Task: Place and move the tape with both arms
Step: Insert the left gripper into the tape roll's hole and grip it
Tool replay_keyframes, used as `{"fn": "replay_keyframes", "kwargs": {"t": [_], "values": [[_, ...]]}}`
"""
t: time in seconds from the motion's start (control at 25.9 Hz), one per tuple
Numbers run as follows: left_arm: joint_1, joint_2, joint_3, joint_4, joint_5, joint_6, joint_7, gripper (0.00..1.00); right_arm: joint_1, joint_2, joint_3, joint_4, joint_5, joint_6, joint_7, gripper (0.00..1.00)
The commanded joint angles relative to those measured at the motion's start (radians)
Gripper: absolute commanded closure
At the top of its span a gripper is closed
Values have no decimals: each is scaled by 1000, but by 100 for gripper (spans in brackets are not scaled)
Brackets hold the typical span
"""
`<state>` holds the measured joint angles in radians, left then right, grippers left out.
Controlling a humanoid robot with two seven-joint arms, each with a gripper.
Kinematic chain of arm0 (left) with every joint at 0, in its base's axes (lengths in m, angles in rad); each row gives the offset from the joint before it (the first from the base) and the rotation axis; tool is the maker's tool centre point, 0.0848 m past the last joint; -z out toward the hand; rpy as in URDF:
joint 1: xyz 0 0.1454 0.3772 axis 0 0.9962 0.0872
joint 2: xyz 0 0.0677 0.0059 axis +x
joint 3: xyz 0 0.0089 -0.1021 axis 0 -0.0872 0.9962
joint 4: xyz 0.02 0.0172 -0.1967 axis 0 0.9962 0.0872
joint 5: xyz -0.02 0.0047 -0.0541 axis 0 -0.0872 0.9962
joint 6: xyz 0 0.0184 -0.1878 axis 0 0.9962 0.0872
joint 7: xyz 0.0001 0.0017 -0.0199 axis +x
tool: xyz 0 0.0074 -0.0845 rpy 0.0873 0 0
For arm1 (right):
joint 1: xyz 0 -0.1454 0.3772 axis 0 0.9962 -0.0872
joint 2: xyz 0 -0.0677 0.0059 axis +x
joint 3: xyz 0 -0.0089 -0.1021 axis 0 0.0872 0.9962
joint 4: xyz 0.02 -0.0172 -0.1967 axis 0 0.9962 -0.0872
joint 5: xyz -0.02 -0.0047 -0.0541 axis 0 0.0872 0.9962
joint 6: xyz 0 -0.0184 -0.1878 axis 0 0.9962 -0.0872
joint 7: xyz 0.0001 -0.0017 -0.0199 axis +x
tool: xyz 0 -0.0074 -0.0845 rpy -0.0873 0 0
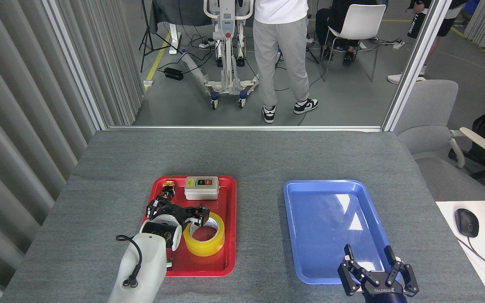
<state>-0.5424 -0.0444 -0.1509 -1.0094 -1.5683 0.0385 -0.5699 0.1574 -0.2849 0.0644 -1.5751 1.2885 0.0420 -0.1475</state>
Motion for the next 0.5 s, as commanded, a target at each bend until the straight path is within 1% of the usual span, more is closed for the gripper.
{"fn": "replay_keyframes", "kwargs": {"t": [0.0,0.27,0.46], "values": [[-14,11,-7,12,4,6,-85,0,1,0,0,0,-2,4,2,0],[-11,26,-7,6,14,3,-234,0,-1,-5,0,1,-2,1,3,0],[-10,29,-7,6,123,-11,-269,0,-2,-5,0,14,2,1,3,0]]}}
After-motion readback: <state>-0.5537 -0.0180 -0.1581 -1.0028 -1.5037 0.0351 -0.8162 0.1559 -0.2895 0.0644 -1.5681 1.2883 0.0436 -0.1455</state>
